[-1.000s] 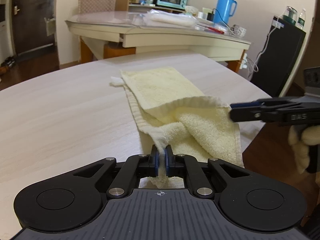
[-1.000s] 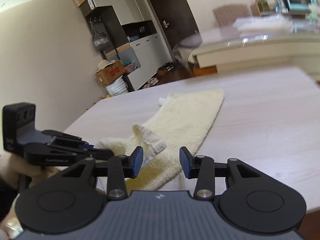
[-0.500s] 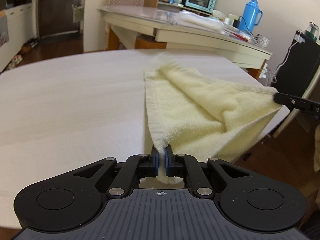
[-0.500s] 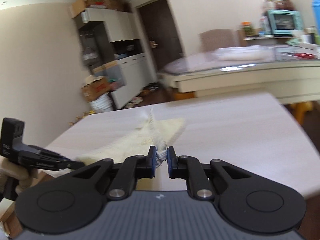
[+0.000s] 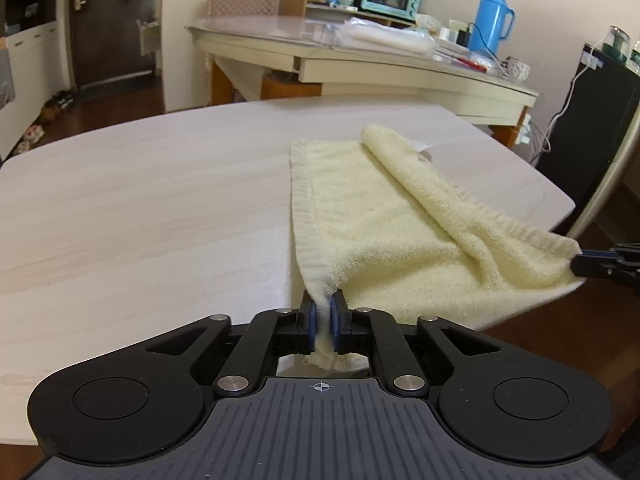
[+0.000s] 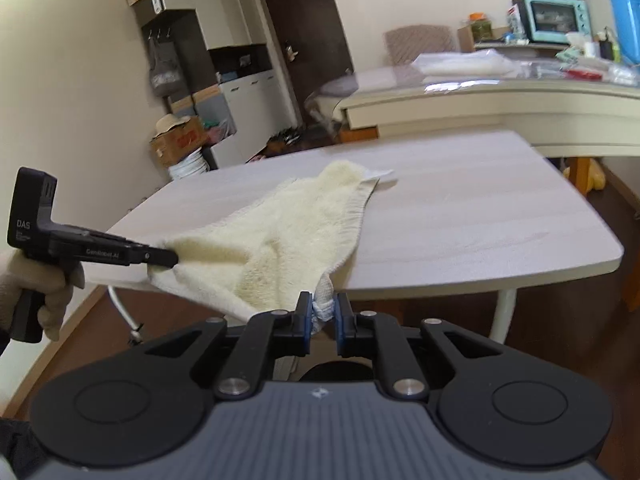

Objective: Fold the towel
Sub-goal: 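Lift and unfold the towel layer with both grippers, then open both grippers, releasing the unfolded towel on the table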

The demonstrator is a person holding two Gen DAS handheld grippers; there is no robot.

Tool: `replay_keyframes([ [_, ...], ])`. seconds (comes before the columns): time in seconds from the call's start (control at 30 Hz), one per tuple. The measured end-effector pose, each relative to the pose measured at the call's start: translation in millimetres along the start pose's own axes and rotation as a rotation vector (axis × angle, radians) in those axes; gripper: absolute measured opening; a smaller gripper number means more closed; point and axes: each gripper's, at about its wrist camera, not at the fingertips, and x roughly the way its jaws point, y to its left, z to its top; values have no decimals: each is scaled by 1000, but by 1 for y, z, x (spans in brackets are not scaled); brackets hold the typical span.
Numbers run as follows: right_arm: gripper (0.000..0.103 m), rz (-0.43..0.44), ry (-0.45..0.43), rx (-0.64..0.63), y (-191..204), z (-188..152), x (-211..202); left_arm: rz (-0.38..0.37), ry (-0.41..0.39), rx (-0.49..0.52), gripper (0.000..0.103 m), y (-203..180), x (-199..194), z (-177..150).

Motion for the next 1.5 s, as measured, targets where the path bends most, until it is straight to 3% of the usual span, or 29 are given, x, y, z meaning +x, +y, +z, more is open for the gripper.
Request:
replay_keyframes([
  [0.07, 21, -12, -29, -1, -5, 5, -3, -9, -3, -6, 32, 6, -7, 0],
  [0.23, 25, -30, -103, 1, -21, 27, -9, 22, -7, 23, 32, 27, -14, 22],
  [0.3, 32, -42, -109, -24, -25, 38, -4, 23, -6, 54, 32, 34, -3, 39],
  [0.37, 38, -44, -94, -57, -27, 50, 9, 23, -6, 82, 32, 37, 15, 58],
  [0.63, 41, -46, -1, -177, -35, 106, 97, -37, 32, 221, 33, 26, 99, 114],
  [0.87, 42, -49, 62, -248, -37, 123, 159, -62, 37, 327, 41, 12, 151, 139],
  [1.07, 43, -45, 61, -261, -36, 124, 172, 32, 14, 465, 45, 5, 159, 137],
  [1.17, 44, -49, 78, -282, -34, 123, 180, 85, 19, 455, 45, 19, 155, 137],
  [1.37, 44, -41, 90, -333, -20, 123, 194, 142, 28, 333, 45, 59, 143, 134],
  [1.5, 44, -107, 113, -444, -11, 124, 204, 177, 18, 333, 46, 60, 139, 132],
])
